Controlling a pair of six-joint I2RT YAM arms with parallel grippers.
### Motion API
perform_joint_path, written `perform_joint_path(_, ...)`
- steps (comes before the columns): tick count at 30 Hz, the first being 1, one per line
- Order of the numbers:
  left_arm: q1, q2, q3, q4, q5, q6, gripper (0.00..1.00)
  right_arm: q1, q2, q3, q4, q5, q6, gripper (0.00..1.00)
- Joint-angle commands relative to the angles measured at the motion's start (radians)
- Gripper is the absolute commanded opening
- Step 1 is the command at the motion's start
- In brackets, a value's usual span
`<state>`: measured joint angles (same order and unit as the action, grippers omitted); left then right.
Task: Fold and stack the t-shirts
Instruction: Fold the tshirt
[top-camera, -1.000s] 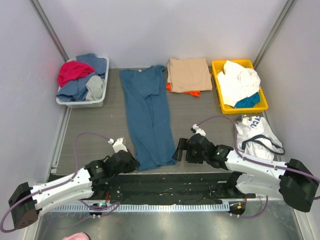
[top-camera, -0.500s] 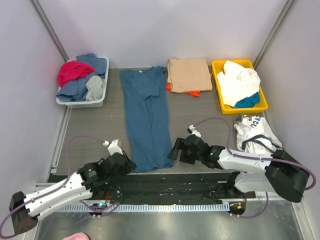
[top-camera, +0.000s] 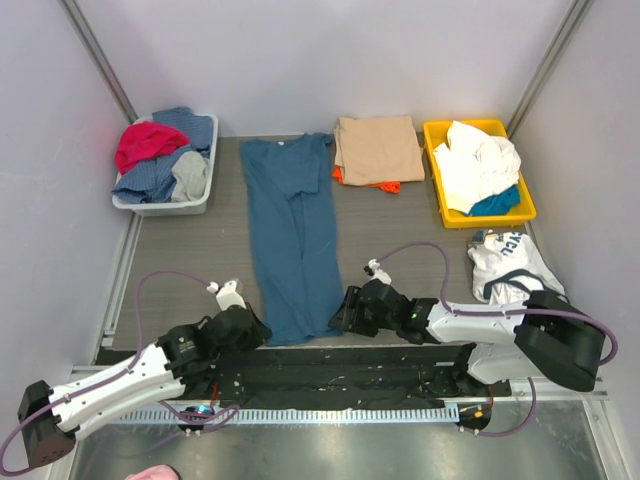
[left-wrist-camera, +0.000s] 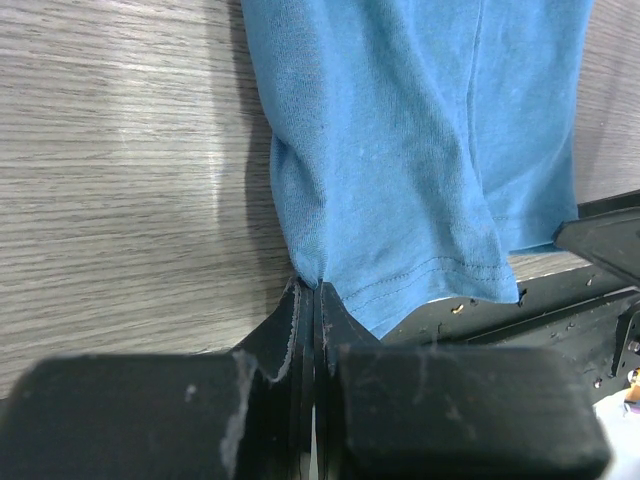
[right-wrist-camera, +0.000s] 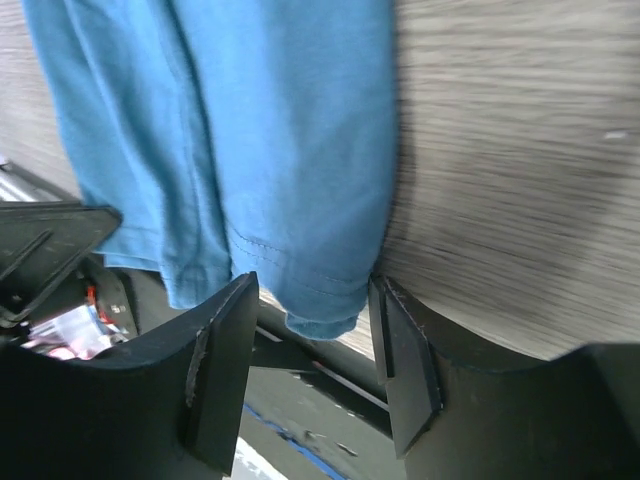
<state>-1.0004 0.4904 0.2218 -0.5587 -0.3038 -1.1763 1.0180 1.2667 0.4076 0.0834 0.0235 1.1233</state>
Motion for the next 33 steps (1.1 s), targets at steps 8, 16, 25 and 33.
perform_joint_path(8,-0.004,0.0,-0.004,0.013,-0.012,-0.011,0.0,0.044,0.099,-0.007,0.084,0.036,0.04,0.54)
perform_joint_path(16,-0.004,0.004,0.001,0.003,-0.009,-0.005,0.0,0.048,0.063,-0.021,0.035,0.082,0.033,0.21)
perform_joint_path(25,-0.004,0.004,0.102,-0.115,-0.006,0.029,0.0,0.051,-0.012,0.037,-0.174,0.075,-0.023,0.01)
perform_joint_path(33,-0.004,-0.032,0.085,-0.153,0.025,0.003,0.0,0.053,-0.078,0.083,-0.33,0.062,-0.066,0.01)
